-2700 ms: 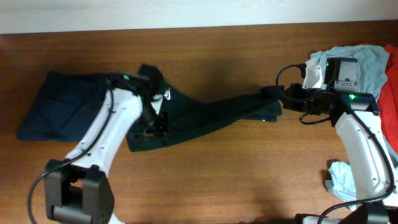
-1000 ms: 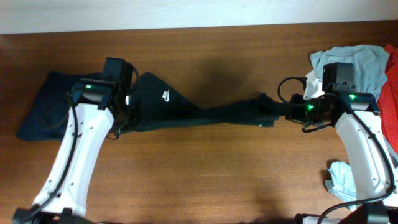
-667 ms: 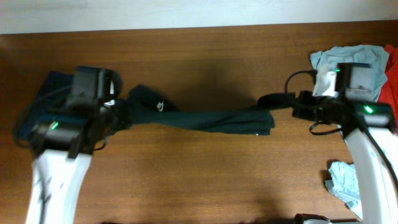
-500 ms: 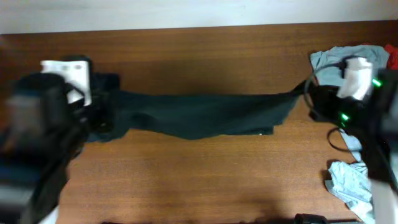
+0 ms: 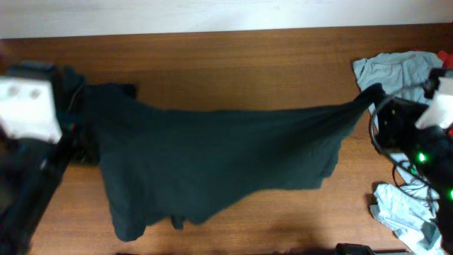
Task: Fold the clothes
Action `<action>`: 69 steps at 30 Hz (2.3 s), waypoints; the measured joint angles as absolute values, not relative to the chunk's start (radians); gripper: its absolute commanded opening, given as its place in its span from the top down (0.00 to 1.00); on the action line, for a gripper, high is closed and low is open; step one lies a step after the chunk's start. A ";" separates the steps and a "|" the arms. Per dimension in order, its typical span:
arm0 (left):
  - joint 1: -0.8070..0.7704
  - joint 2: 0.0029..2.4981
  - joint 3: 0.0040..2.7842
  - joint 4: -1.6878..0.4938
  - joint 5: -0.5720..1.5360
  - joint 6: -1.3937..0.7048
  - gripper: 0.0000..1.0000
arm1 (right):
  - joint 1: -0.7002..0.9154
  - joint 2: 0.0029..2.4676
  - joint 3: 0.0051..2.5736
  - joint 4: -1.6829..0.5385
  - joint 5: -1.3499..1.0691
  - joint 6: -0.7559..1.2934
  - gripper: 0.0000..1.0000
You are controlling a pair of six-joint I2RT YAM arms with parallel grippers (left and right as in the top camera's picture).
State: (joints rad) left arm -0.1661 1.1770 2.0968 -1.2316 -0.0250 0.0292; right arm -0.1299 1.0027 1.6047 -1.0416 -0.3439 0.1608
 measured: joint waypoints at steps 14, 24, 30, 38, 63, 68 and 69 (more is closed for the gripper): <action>-0.167 1.616 2.093 -0.863 0.106 0.113 1.00 | -0.130 1.341 1.602 -0.762 -0.369 0.163 0.96; -0.167 1.493 2.138 -0.993 0.121 0.113 1.00 | -0.130 1.200 1.603 -0.838 -0.383 0.163 0.96; -0.167 1.316 2.155 -1.037 0.124 0.114 1.00 | -0.130 1.103 1.603 -0.864 -0.383 0.162 0.96; -0.167 1.146 2.158 -1.060 0.124 0.116 1.00 | -0.130 0.960 1.603 -0.896 -0.382 0.162 0.96; -0.165 2.004 2.167 -0.864 -0.074 0.126 0.08 | -0.136 1.682 1.613 -0.796 -0.363 0.173 0.43; -0.138 2.001 2.162 -0.918 -0.171 0.131 0.01 | -0.174 1.673 1.612 -0.859 -0.363 0.157 0.36; -0.131 1.991 2.162 -0.941 -0.183 0.131 0.01 | -0.182 1.666 1.612 -0.875 -0.363 0.153 0.35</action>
